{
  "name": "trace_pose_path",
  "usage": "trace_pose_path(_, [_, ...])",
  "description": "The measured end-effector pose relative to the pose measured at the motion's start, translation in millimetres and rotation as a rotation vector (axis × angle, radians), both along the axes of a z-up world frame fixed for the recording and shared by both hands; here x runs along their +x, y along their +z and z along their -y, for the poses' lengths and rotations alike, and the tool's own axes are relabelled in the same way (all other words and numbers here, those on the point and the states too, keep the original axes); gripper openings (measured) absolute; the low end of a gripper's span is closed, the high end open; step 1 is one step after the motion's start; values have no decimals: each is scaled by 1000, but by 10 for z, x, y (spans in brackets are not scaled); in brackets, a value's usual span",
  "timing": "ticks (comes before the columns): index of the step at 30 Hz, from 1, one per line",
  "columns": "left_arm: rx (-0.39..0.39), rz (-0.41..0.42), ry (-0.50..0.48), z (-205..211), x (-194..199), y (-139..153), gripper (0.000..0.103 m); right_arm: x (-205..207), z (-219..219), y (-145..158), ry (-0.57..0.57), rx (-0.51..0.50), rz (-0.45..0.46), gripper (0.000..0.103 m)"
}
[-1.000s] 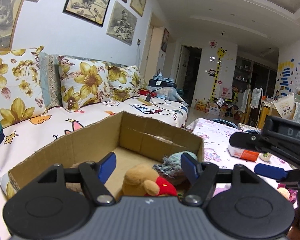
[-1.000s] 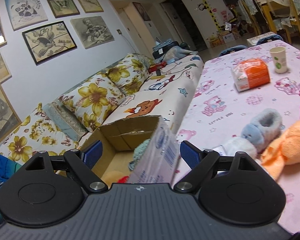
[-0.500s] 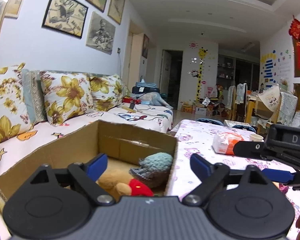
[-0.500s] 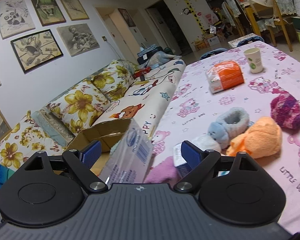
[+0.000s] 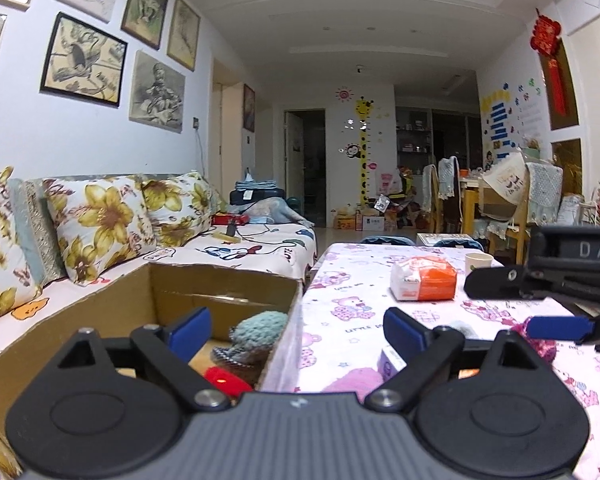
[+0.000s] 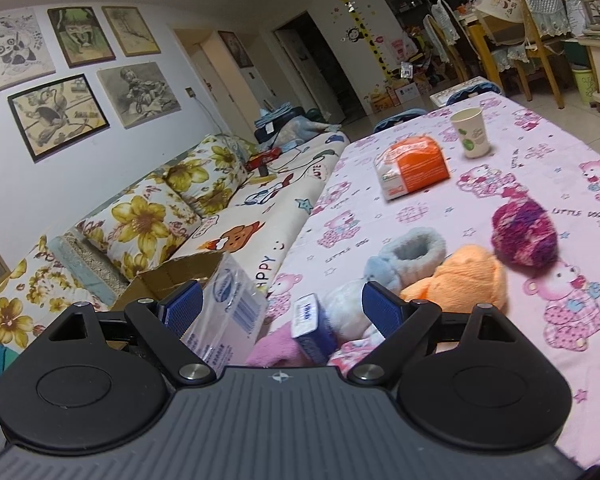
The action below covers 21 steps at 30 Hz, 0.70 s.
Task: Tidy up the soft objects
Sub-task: 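Move both tools back over the remaining soft toys on the table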
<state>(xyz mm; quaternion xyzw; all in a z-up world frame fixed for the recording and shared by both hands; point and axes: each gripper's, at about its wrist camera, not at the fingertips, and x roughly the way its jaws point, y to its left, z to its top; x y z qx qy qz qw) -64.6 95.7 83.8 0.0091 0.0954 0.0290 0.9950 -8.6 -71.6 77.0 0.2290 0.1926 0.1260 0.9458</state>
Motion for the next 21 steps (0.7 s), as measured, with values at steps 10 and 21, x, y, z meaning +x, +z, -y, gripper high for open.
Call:
trace_pose_path(10, [74,16,-49,223,-30,-37,99,-26,54,-54,-44,22,6,103])
trace_pose_path(21, [134,-2,-93,428,-34,-115,99,-40,129,-87,-87,34,10,103])
